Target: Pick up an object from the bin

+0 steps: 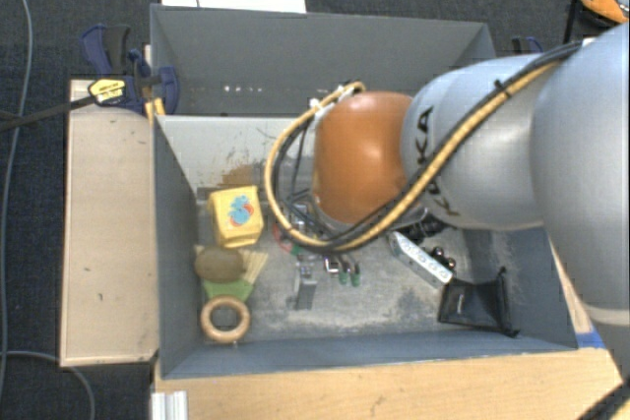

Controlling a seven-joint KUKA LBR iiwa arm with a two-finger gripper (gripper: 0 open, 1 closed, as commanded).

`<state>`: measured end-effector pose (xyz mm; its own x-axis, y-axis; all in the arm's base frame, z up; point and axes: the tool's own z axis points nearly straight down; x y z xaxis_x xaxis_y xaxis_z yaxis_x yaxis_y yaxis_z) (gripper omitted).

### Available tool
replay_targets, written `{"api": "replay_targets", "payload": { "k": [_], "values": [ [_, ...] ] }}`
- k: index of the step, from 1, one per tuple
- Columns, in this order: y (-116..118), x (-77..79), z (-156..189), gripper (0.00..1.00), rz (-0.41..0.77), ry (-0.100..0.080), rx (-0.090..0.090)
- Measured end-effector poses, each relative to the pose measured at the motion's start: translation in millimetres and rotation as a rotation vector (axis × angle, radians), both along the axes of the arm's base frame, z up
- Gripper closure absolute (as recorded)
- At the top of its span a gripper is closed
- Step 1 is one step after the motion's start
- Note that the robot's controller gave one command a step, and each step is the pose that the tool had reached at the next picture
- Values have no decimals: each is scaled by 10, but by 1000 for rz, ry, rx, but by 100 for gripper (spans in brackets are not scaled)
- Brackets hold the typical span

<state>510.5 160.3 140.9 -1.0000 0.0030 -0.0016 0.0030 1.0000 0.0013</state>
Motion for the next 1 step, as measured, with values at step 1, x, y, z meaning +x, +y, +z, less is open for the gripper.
{"api": "replay_targets", "payload": {
  "k": [1],
  "values": [
    [402,273,-441,0,309,-3,0]
  ]
}}
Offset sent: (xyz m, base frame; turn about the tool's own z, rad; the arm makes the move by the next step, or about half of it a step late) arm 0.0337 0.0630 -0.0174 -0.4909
